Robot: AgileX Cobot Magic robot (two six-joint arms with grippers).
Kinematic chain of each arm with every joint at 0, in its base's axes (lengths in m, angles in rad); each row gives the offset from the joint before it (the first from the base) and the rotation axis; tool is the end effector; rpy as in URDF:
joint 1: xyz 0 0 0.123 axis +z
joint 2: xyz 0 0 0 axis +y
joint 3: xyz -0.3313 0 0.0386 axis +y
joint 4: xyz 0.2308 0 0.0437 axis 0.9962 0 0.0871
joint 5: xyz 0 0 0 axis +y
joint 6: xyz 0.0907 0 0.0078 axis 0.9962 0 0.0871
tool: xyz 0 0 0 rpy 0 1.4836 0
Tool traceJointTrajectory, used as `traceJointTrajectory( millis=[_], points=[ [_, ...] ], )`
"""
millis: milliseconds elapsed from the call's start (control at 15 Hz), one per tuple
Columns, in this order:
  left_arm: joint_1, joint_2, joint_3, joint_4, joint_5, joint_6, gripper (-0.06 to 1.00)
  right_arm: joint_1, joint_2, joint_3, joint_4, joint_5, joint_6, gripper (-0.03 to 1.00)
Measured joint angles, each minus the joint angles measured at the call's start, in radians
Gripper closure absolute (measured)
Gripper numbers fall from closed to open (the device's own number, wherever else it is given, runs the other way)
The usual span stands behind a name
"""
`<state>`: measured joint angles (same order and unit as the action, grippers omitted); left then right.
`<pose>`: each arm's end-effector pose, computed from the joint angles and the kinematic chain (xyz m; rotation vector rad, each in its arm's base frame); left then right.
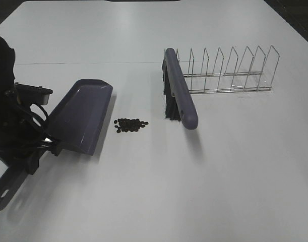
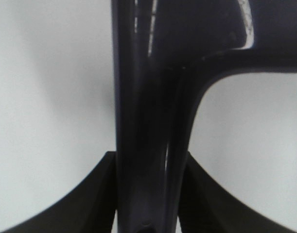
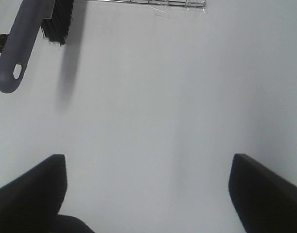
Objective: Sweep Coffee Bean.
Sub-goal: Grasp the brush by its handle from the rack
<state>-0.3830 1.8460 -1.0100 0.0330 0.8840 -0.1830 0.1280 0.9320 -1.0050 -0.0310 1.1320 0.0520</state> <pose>0.2871 -0.1132 0.1986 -0.3417 -3.0694 -0.0636 0.1111 0.0117 0.3972 -0.1023 2.5401 0.0299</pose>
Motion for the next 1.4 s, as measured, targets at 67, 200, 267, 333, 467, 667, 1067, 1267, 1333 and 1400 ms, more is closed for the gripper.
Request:
traceJointTrajectory(
  millis=[67, 200, 267, 333, 467, 667, 1067, 1267, 1333, 1400],
  points=[
    [0.0, 0.0, 0.0, 0.0, 0.027, 0.0, 0.62, 0.0, 0.138, -0.094, 0.0, 0.018, -0.028, 0.18],
    [0.0, 0.0, 0.0, 0.0, 0.04, 0.0, 0.62, 0.0, 0.234, -0.169, 0.003, 0.035, -0.04, 0.18],
    [0.0, 0.0, 0.0, 0.0, 0.046, 0.0, 0.62, 0.0, 0.291, -0.221, 0.01, 0.042, -0.041, 0.18],
    [0.0, 0.0, 0.0, 0.0, 0.047, 0.0, 0.62, 0.0, 0.353, -0.268, 0.031, 0.048, -0.043, 0.18],
    [0.0, 0.0, 0.0, 0.0, 0.048, 0.0, 0.62, 0.0, 0.467, -0.366, 0.125, 0.058, -0.09, 0.18],
    [0.0, 0.0, 0.0, 0.0, 0.048, 0.0, 0.62, 0.0, 0.664, -0.557, 0.28, 0.085, -0.174, 0.18],
    [0.0, 0.0, 0.0, -0.002, 0.059, 0.0, 0.62, 0.0, 0.925, -0.819, 0.343, 0.087, -0.175, 0.18],
    [0.001, 0.0, 0.0, -0.002, 0.072, 0.0, 0.62, 0.052, 1.055, -0.883, 0.347, 0.087, -0.171, 0.18],
    [0.001, 0.0, 0.0, -0.002, 0.075, 0.0, 0.62, 0.085, 1.092, -0.905, 0.336, 0.087, -0.171, 0.18],
    [0.001, 0.0, 0.0, -0.002, 0.082, 0.0, 0.62, 0.116, 1.132, -0.931, 0.311, 0.087, -0.163, 0.18]
  ],
)
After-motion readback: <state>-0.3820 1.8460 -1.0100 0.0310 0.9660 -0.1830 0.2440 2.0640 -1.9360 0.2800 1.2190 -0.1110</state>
